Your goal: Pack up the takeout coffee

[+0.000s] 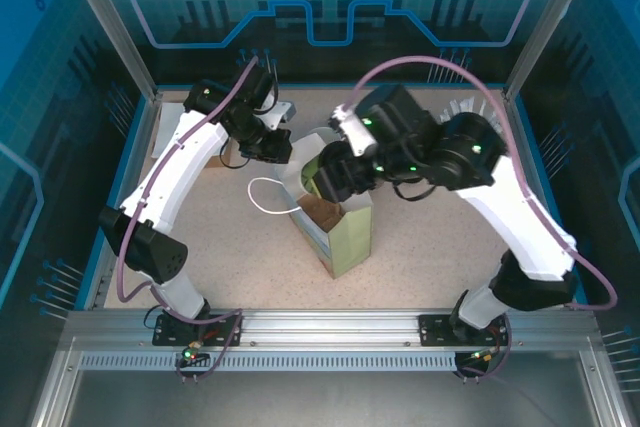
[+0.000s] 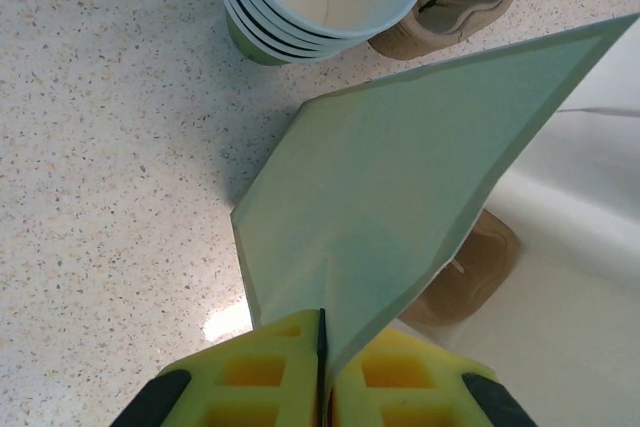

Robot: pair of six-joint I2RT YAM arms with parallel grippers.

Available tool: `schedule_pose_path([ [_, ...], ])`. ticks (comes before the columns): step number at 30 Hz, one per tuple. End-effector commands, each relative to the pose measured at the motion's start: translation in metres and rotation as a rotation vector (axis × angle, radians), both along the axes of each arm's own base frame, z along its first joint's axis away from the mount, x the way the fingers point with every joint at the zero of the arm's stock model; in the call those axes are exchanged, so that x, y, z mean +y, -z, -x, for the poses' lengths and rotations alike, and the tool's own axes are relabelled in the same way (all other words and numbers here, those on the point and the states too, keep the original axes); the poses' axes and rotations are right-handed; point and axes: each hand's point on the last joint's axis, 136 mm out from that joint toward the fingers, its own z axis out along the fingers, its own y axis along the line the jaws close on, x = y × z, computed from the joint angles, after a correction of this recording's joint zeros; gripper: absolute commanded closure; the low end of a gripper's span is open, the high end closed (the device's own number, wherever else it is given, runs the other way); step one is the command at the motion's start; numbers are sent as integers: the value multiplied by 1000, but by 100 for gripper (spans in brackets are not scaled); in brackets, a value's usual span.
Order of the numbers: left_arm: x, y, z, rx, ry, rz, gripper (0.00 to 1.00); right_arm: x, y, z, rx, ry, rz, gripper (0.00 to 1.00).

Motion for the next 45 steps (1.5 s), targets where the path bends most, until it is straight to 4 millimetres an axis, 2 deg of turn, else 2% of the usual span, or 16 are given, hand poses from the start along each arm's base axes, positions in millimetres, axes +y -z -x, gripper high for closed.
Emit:
schedule_pose_path([
  [1,-1,-1,5,29,-20,-2,89,18,14,-2,33,-14,20,16],
  [5,0,0,8,33,-28,-3,89,24,37,-7,54,-4,109,17],
  [20,2,0,16,27,-37,1,89,16,106,-5,165,-14,361,16],
  [25,4,2,18,17,-25,-5,89,9,115,-9,194,-1,380,16],
  [31,4,7,17,-5,15,-8,89,-1,117,-15,213,28,351,17],
  [39,3,11,15,2,18,-12,89,-21,132,-18,227,51,438,17],
  [45,-2,8,15,4,17,12,89,-19,152,-18,264,32,490,17],
])
